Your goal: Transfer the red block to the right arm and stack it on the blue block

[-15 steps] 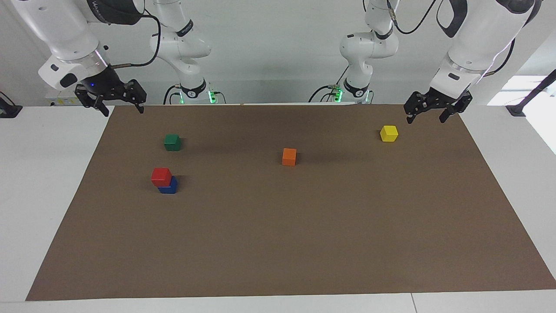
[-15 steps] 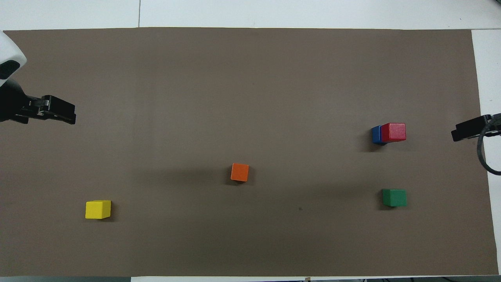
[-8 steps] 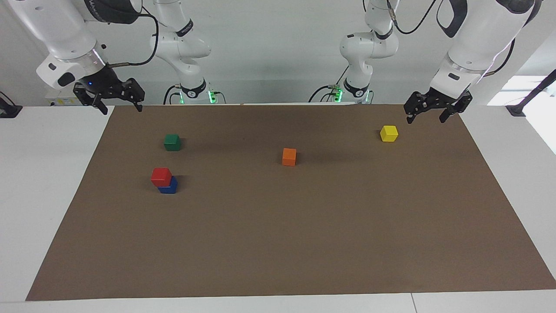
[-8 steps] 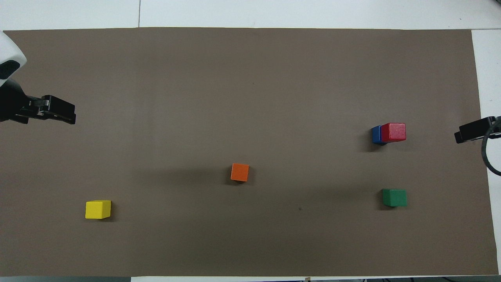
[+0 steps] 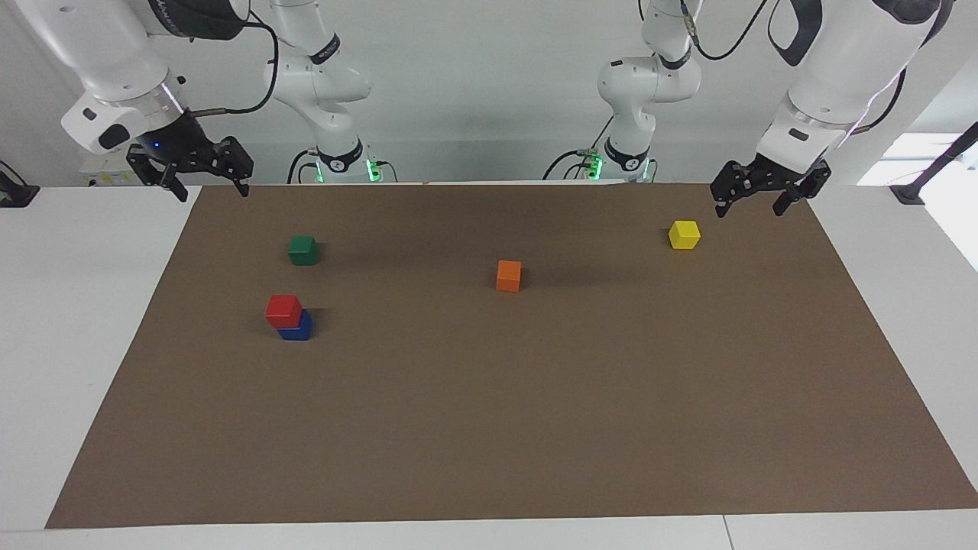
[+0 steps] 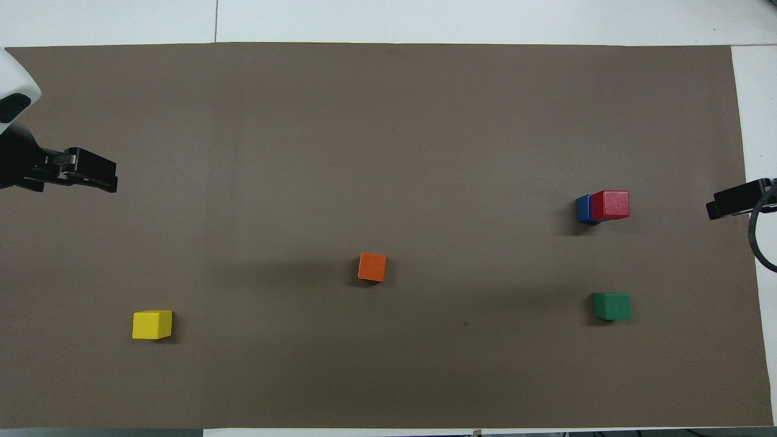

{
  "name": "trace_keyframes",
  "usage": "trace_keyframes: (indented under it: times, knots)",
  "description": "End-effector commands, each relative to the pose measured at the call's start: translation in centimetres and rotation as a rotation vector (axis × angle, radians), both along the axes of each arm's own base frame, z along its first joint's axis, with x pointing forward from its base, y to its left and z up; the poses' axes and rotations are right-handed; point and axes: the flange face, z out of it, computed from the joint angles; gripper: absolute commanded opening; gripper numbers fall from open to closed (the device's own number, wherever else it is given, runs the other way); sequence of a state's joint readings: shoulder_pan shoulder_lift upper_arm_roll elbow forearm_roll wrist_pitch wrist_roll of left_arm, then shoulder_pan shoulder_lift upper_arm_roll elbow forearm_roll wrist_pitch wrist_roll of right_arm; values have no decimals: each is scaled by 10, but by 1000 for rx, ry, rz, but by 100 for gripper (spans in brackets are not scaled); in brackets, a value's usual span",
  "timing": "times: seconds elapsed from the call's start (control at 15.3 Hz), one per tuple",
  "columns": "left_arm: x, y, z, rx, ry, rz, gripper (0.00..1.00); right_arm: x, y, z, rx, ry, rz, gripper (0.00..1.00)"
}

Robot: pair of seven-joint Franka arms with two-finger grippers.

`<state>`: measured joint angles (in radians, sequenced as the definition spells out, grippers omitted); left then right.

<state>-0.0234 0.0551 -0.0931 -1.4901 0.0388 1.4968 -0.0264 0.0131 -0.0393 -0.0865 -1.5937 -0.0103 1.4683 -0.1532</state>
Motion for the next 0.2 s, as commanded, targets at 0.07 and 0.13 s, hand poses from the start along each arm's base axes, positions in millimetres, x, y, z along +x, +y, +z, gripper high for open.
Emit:
trace_keyframes:
  times: [0.07,0.13]
  knots:
    - [-7,1,0,-17,-5,-4,100,-5,-4,2,-16,-11,8,100]
    - [-7,1,0,-17,-5,-4,100,-4,-4,1,-15,-10,6,100]
